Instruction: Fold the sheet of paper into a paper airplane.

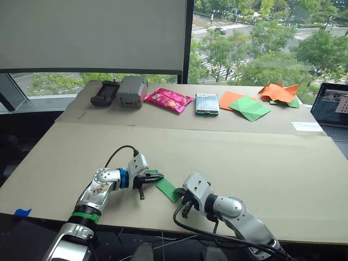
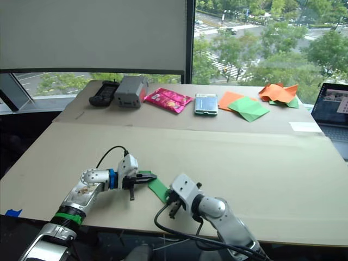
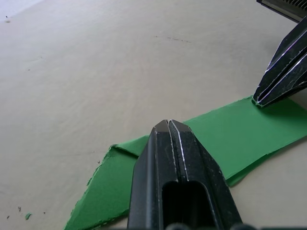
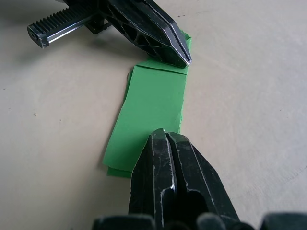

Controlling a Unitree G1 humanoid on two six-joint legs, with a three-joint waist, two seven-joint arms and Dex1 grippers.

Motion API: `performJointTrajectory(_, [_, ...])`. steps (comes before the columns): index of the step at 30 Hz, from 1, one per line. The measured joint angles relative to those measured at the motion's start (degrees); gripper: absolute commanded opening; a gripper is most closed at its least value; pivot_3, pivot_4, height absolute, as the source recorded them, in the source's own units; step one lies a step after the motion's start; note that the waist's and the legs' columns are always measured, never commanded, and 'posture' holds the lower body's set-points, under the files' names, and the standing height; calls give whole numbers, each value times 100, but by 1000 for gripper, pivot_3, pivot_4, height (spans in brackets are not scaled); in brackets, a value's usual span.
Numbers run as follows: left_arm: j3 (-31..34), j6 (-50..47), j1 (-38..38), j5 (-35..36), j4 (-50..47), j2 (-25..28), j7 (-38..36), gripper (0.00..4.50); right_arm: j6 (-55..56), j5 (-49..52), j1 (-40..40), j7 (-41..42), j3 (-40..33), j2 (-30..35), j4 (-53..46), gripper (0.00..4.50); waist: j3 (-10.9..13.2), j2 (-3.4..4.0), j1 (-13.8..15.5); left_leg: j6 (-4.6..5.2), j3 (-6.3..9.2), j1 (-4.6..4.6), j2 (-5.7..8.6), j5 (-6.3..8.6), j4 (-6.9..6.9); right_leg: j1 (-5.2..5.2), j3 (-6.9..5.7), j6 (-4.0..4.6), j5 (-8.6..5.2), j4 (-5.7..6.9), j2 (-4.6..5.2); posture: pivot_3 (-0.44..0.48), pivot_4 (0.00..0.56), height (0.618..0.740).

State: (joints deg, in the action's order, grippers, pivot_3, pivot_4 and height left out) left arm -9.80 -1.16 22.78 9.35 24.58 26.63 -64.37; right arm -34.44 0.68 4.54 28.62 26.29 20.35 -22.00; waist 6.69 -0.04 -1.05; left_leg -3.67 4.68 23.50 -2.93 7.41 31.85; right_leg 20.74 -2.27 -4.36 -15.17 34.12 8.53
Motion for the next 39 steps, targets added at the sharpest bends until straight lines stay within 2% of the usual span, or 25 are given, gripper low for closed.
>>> performJointTrajectory(21, [71,390,328,-1,824,-164,142,0,-71,-4,-13,28,73,215,-127,33,-23,17,33,-2,0,18,8,1,2,14,-7,1,-1,-7,14,0,150,713])
performJointTrajectory(27, [202,416,568,-60,1306,-166,661,0,-117,-7,-28,28,117,218,-169,33,-25,16,18,-2,-1,26,10,1,2,27,-8,0,-1,-7,16,0,150,713])
performJointTrajectory(31, [237,449,612,-73,1363,-165,678,0,-117,-5,-24,56,118,238,-224,33,-29,12,21,-2,-1,22,10,1,1,27,-8,0,0,-3,16,0,150,713])
performJointTrajectory(35, [434,66,322,117,748,5,574,0,-39,63,-41,65,0,182,-285,33,-14,17,-9,-2,-1,23,7,1,-8,43,-8,0,0,2,15,0,150,713])
performJointTrajectory(38, [644,-577,-205,478,-196,323,382,0,22,130,-131,96,-265,224,-424,33,40,-9,-15,-2,0,36,7,1,-18,56,-8,1,0,-3,15,0,150,713])
performJointTrajectory(39, [707,-802,-381,614,-477,438,333,0,27,177,-145,115,-374,278,-515,302,49,-12,-2,-2,-1,39,8,1,-17,56,-7,1,1,-5,15,0,150,713])
